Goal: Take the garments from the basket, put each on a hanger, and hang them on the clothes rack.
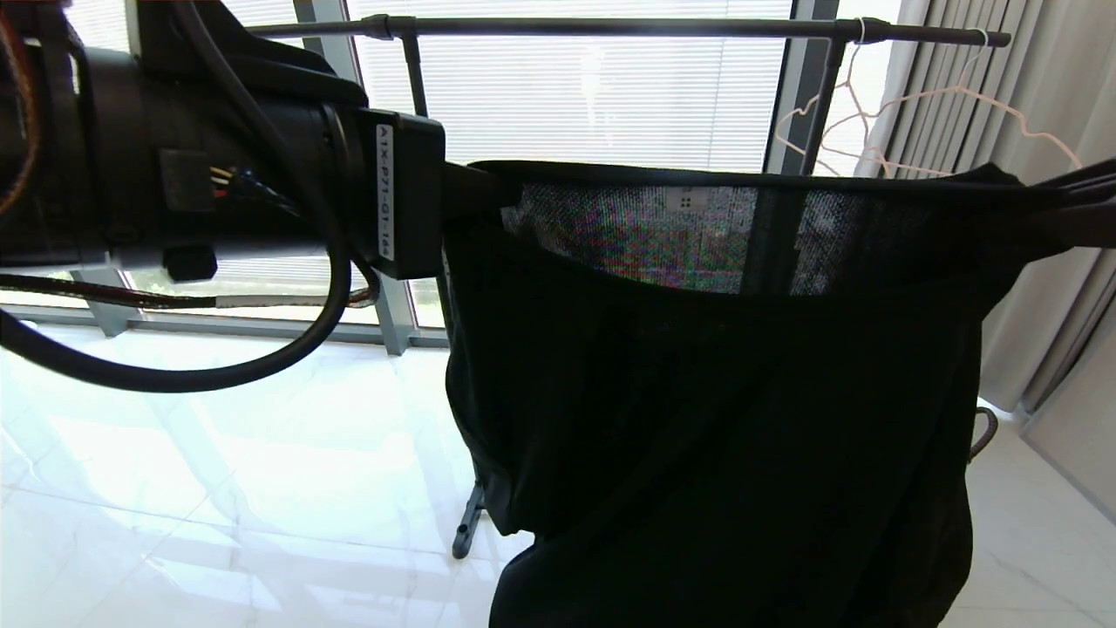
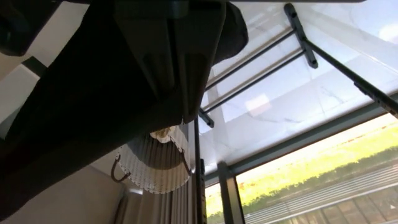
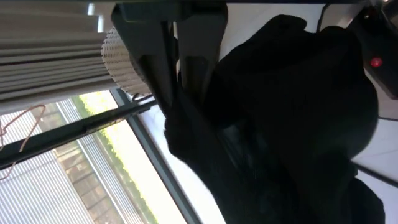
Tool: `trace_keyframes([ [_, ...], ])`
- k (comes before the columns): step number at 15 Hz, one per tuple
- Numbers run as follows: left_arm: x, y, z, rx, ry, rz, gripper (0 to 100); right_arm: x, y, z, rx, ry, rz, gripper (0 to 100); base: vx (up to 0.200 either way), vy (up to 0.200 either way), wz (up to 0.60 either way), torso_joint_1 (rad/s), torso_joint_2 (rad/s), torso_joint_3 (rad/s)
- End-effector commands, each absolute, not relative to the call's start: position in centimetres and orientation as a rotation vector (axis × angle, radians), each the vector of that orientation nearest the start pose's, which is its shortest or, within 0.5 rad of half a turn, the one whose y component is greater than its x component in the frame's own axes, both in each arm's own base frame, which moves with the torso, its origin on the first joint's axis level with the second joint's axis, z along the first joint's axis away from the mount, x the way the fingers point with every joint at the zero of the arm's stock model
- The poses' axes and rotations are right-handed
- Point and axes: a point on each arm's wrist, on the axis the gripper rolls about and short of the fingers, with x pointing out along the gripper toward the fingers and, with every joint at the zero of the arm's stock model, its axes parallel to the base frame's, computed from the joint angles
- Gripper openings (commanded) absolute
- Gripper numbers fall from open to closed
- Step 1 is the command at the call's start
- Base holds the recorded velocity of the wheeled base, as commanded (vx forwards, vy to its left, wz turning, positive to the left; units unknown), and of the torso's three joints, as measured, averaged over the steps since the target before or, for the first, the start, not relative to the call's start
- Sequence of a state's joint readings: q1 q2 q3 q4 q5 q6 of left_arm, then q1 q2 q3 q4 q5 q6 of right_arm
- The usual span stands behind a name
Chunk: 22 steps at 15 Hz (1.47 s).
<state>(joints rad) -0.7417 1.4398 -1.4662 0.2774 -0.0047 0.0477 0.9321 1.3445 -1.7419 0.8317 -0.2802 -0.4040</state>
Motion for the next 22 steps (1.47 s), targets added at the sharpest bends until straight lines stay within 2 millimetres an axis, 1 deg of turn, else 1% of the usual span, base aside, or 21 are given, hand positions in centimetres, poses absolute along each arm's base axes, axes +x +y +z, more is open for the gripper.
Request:
trace_keyframes([
  [1,17.3,-15.9,35.1,0.14,0.228,-0.749,0,9.7,12.1,38.7,-0.637,0.227,0.713,100,0.0,0.0,0.0,0.0,0.0,0.0],
  [5,17.5,-16.0,34.9,0.144,0.236,-0.74,0,9.3,11.5,38.8,-0.628,0.221,0.71,100,0.0,0.0,0.0,0.0,0.0,0.0],
  [7,17.7,-15.9,34.8,0.146,0.238,-0.729,0,8.9,10.1,38.8,-0.596,0.225,0.671,100,0.0,0.0,0.0,0.0,0.0,0.0],
  [8,17.9,-15.5,34.6,0.148,0.244,-0.703,0,8.7,9.3,38.7,-0.564,0.235,0.634,100,0.0,0.0,0.0,0.0,0.0,0.0],
  [9,18.1,-14.8,34.3,0.167,0.25,-0.664,0,8.8,8.1,38.7,-0.515,0.259,0.556,100,0.0,0.0,0.0,0.0,0.0,0.0],
  [10,18.1,-13.4,34.0,0.194,0.251,-0.608,0,9.2,6.5,38.2,-0.471,0.302,0.435,100,0.0,0.0,0.0,0.0,0.0,0.0],
  [11,17.9,-11.4,33.4,0.22,0.263,-0.549,0,9.3,4.8,37.3,-0.444,0.35,0.305,100,0.0,0.0,0.0,0.0,0.0,0.0],
  [13,16.8,-7.0,31.5,0.229,0.31,-0.394,0,8.5,2.0,34.6,-0.398,0.45,0.082,100,0.0,0.0,0.0,0.0,0.0,0.0],
  [14,16.1,-5.5,30.8,0.221,0.328,-0.335,0,8.0,1.2,33.4,-0.385,0.475,0.016,100,0.0,0.0,0.0,0.0,0.0,0.0],
  [15,14.9,-3.3,29.7,0.202,0.351,-0.229,0,7.1,0.4,31.0,-0.369,0.503,-0.068,100,0.0,0.0,0.0,0.0,0.0,0.0],
  [16,13.9,-2.1,28.8,0.19,0.367,-0.162,0,6.4,0.0,28.9,-0.359,0.507,-0.116,100,0.0,0.0,0.0,0.0,0.0,0.0],
  [17,13.4,-1.5,28.4,0.183,0.373,-0.13,0,5.9,-0.1,27.7,-0.358,0.499,-0.129,100,0.0,0.0,0.0,0.0,0.0,0.0],
  [18,12.0,-0.4,27.3,0.168,0.39,-0.055,0,4.7,-0.3,24.8,-0.363,0.465,-0.142,100,0.0,0.0,0.0,0.0,0.0,0.0],
  [19,11.4,0.0,26.6,0.158,0.403,-0.024,0,4.1,-0.3,23.4,-0.375,0.438,-0.143,100,0.0,0.0,0.0,0.0,0.0,0.0],
  [20,11.2,0.1,26.4,0.156,0.407,-0.011,0,3.9,-0.3,22.7,-0.387,0.428,-0.142,100,0.0,0.0,0.0,0.0,0.0,0.0],
  [21,11.0,0.2,26.0,0.152,0.418,0.002,0,3.6,-0.4,21.4,-0.412,0.42,-0.138,100,0.0,0.0,0.0,0.0,0.0,0.0],
  [22,10.9,0.3,25.9,0.151,0.416,0.007,0,3.5,-0.4,20.7,-0.418,0.423,-0.138,100,0.0,0.0,0.0,0.0,0.0,0.0],
])
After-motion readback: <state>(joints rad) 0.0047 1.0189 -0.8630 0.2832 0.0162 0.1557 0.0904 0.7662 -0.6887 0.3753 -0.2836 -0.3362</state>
